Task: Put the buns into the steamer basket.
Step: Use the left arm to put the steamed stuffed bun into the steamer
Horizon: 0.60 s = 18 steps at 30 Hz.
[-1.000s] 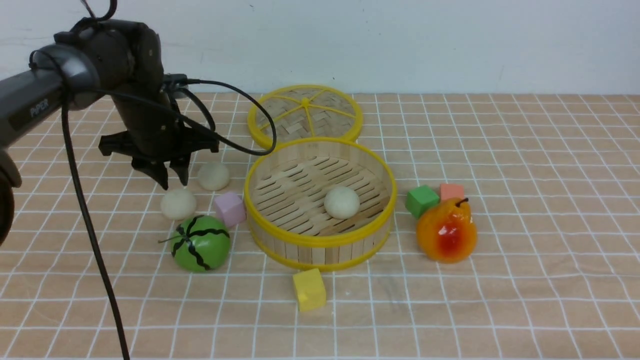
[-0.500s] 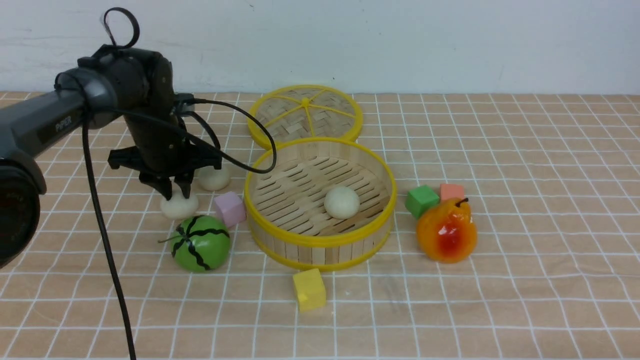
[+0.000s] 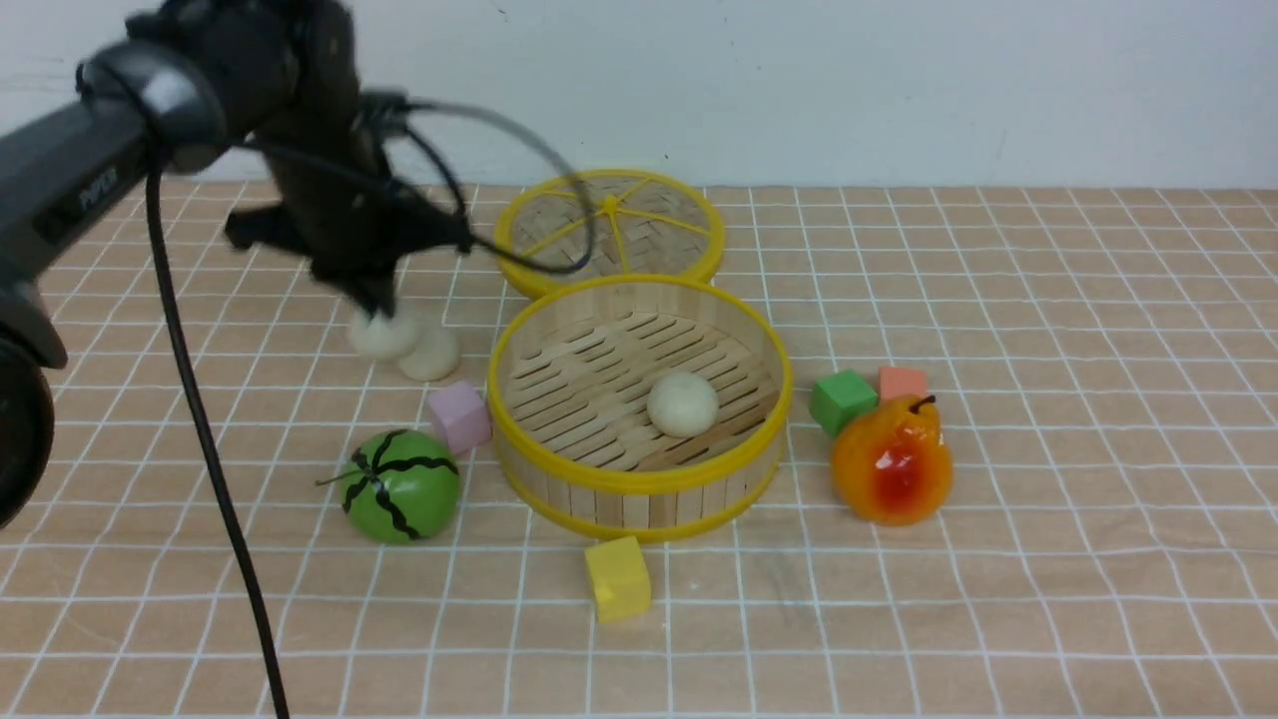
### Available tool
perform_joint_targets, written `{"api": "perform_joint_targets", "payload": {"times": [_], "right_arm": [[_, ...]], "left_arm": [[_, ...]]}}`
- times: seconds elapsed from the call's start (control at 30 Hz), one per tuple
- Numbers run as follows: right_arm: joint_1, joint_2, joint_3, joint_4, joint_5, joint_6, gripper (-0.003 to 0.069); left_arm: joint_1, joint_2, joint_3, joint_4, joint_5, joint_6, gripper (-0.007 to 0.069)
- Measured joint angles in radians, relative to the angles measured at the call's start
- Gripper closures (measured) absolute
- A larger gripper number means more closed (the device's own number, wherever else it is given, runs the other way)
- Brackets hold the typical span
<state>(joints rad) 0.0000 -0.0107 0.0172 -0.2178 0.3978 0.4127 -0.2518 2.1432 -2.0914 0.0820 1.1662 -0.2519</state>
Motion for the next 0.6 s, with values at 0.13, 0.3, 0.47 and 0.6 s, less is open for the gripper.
{"api": "perform_joint_targets", "payload": {"times": [0.13, 0.3, 0.47, 0.6], "right_arm": [[0.0, 0.0, 0.0, 0.0, 0.0, 0.0, 0.0418], [0.0, 0.0, 0.0, 0.0, 0.0, 0.0, 0.0418], [0.0, 0.0, 0.0, 0.0, 0.0, 0.0, 0.0418], [0.0, 0.0, 0.0, 0.0, 0.001, 0.0, 0.0418]], "left_arm": [[-0.124, -0.026, -0.025, -0.023, -0.033, 0.0, 0.0638], [-0.199, 0.041, -0.025, -0.012, -0.056, -0.024, 0.0635], [-0.216, 0.13, -0.023, 0.019, -0.057, -0.082, 0.0573], [-0.219, 0.139, -0.023, 0.024, -0.057, -0.087, 0.0446]]}}
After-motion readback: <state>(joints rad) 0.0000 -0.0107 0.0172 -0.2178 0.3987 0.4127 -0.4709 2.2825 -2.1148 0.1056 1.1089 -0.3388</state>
